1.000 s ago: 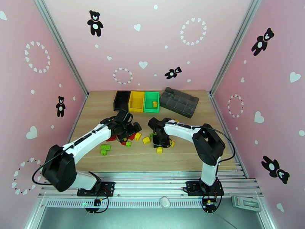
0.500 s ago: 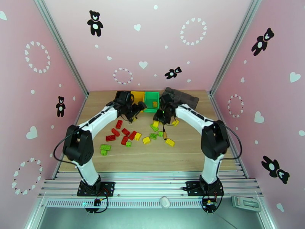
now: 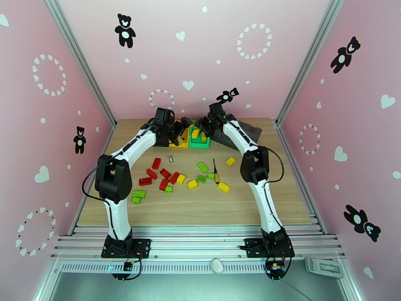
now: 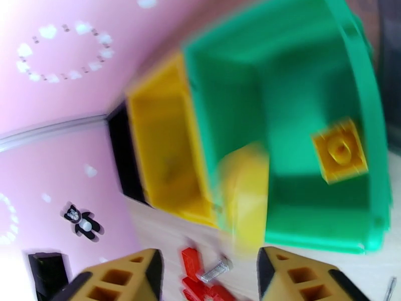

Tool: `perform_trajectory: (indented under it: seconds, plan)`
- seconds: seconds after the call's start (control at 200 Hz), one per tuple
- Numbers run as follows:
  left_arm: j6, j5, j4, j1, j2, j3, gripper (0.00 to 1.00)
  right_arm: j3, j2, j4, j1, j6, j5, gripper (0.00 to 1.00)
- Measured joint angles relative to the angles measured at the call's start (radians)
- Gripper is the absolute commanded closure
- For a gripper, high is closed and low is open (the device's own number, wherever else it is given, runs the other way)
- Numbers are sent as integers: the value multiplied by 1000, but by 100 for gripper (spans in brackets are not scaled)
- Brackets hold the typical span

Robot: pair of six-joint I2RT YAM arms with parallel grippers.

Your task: Sort the legos into containers by color

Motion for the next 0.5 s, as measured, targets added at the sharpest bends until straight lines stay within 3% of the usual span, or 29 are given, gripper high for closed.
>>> perform_trajectory:
  seconds: [0.325,0.495]
  plan:
    - [138,-80,-168,0,-109,-85,9,22,-12,-148,-16,-108,9,42]
    - [251,-172,-282,-28,-155,-127,13,-175,-171,-249,-3,-247,64,46]
